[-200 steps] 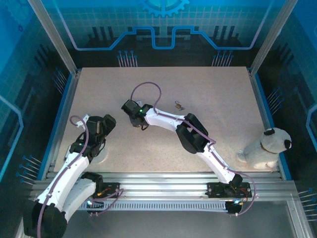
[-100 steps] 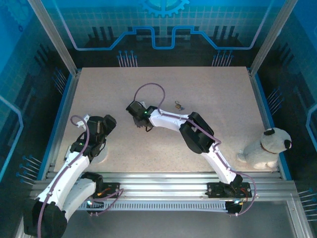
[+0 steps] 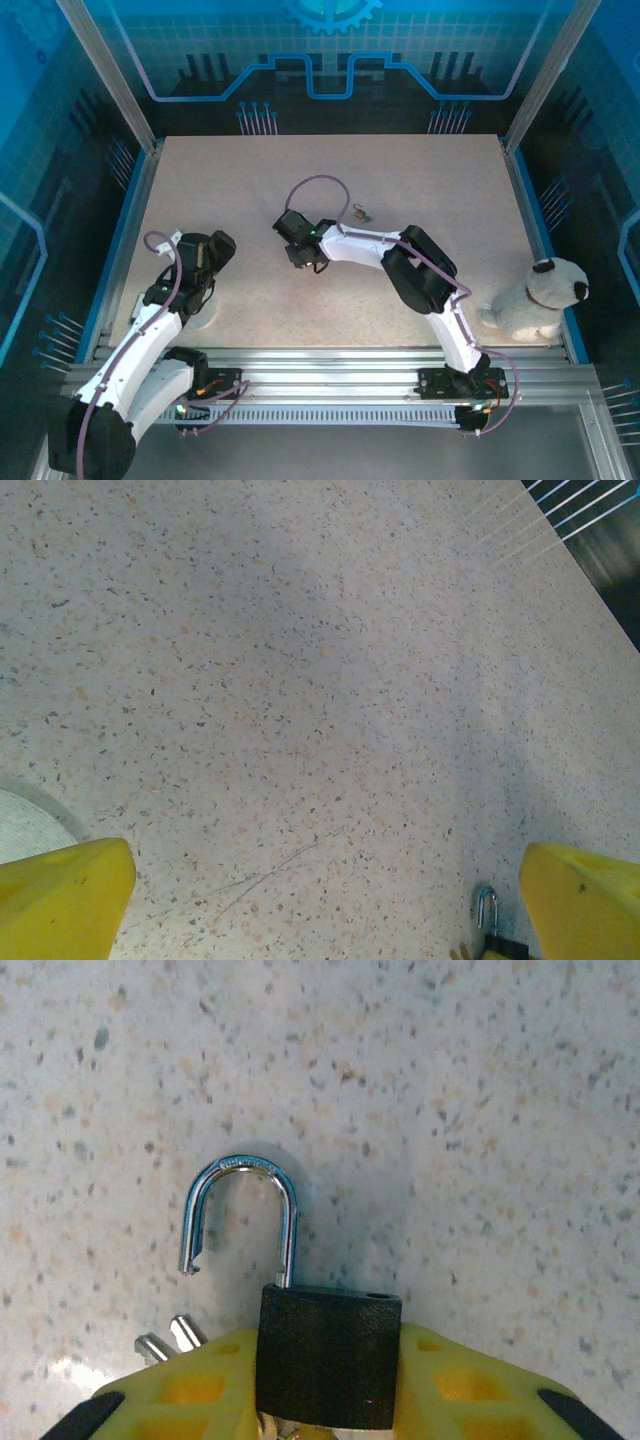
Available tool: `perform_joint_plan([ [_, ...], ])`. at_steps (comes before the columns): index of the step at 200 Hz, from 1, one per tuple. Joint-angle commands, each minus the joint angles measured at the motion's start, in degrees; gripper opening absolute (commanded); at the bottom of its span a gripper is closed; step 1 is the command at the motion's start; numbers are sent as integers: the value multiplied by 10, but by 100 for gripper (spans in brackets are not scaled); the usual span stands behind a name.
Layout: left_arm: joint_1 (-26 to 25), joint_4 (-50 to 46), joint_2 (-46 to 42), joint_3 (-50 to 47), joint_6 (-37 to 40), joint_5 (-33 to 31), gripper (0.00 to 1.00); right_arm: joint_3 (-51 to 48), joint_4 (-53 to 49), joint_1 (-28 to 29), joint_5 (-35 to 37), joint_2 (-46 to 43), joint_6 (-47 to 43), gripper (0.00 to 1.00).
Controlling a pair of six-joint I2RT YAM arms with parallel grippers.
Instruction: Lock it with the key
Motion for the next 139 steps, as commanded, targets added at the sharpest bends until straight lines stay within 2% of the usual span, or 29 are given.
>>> perform_joint_plan([
  [1,-5,16,3,-10,-1,15,99,-27,28,-8,-33,-38,-17,30],
  [61,-7,54,23,-15,10,66,99,-109,95,-17,-80,-87,-27,29],
  [139,-29,163,91,-36,-14,178,99,-175,166,-25,-130,-125,-36,30],
])
